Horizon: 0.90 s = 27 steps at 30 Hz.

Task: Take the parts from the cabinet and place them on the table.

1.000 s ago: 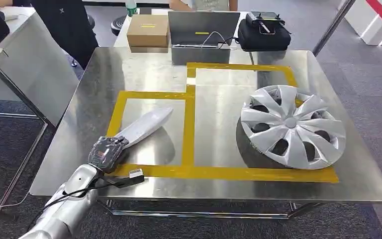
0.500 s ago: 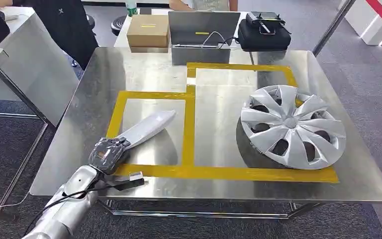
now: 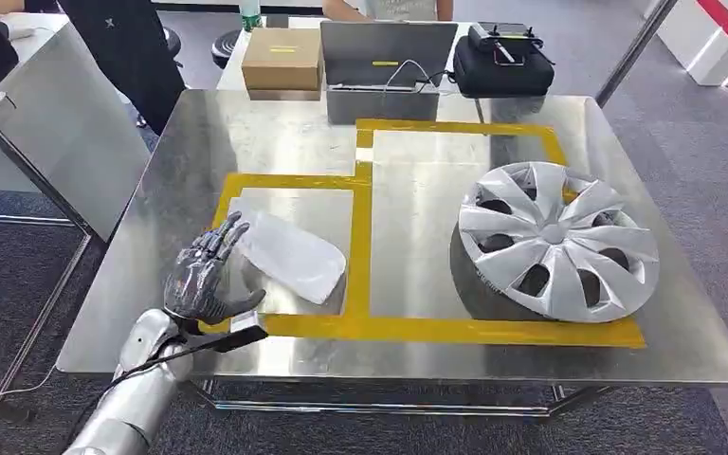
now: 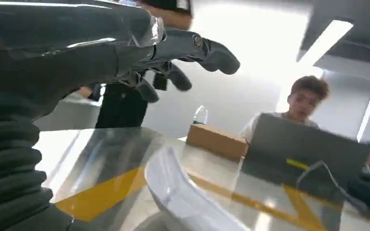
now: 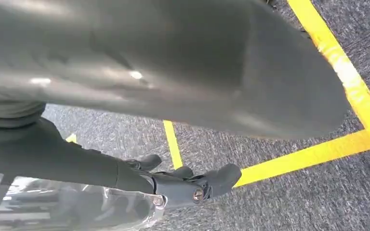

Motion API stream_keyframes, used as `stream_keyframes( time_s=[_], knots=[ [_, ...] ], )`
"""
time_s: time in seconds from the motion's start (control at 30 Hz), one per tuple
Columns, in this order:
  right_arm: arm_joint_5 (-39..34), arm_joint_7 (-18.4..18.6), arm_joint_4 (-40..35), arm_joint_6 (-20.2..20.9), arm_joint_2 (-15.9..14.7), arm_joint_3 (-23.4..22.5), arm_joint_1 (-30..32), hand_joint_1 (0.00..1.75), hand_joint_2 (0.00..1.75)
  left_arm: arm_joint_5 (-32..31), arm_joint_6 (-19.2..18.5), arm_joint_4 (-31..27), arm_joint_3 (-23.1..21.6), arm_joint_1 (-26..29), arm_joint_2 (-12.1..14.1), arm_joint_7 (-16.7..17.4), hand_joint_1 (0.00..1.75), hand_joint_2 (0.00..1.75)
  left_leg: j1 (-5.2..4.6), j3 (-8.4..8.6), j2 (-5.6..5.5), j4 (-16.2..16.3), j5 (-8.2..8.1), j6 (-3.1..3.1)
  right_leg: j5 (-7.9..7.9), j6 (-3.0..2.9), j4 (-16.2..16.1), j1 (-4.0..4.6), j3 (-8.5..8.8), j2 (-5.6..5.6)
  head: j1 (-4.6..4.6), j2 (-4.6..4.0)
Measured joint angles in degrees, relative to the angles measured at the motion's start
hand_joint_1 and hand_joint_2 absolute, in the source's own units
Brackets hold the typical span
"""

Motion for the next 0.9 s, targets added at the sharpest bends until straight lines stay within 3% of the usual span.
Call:
stream_keyframes(
  time_s=[0.27,0.37,0.43,0.53,0.6,0.63,0.9],
  knots=[
    [-0.15,-0.20,0.00,0.17,0.13,-0.02,0.01,0.00,0.00,29.19,-1.34,-8.12,-5.58,2.81,-0.15,-0.48,0.00,0.00,0.00,-0.01,0.00,-0.01,0.00,0.00,0.00,0.00,0.01,0.01,0.00,0.00,0.02,0.00],
    [-0.33,-0.20,0.00,0.18,0.22,-0.11,0.13,0.00,0.00,43.02,-8.63,-14.98,-8.33,5.43,0.61,-0.48,0.00,0.00,0.00,-0.01,0.02,-0.01,0.00,0.00,0.00,0.00,0.00,0.00,-0.03,0.01,0.00,0.00],
    [-0.48,-0.20,0.00,0.17,0.31,-0.24,0.14,0.00,0.00,47.97,-12.86,-18.92,-9.45,7.08,0.94,-0.50,0.00,0.00,0.00,-0.04,0.02,0.00,0.00,0.00,-0.01,0.00,-0.01,0.00,-0.04,0.00,0.00,0.00],
    [-0.50,-0.20,0.00,0.20,0.37,-0.39,0.15,0.00,0.00,56.17,-24.63,-25.98,-9.90,10.38,1.01,-0.53,0.00,0.00,0.00,-0.03,0.03,0.00,-0.01,0.00,-0.01,0.00,-0.02,0.00,-0.05,0.02,0.00,0.00],
    [-0.50,-0.20,0.00,0.26,0.42,-0.44,0.27,0.00,0.00,59.83,-32.20,-30.46,-9.86,12.63,0.83,-0.59,0.00,0.00,0.00,-0.03,0.03,-0.01,-0.01,0.00,-0.01,0.01,-0.02,-0.01,-0.05,0.02,0.00,0.00],
    [-0.48,-0.20,0.00,0.26,0.46,-0.44,0.29,0.00,0.00,60.36,-34.24,-32.45,-9.84,13.76,0.66,-0.59,0.00,0.00,0.00,-0.04,0.03,-0.01,-0.03,0.00,-0.02,0.01,-0.02,-0.01,-0.05,0.02,0.00,0.00],
    [0.26,-0.20,0.00,0.46,0.92,-0.46,0.42,0.00,0.00,58.98,-38.42,-41.01,-9.84,20.49,0.00,-0.59,0.00,0.00,-0.19,-0.04,-0.01,0.06,-0.09,0.03,0.02,0.06,-0.10,-0.14,-0.03,0.01,-0.02,0.00]
  ],
)
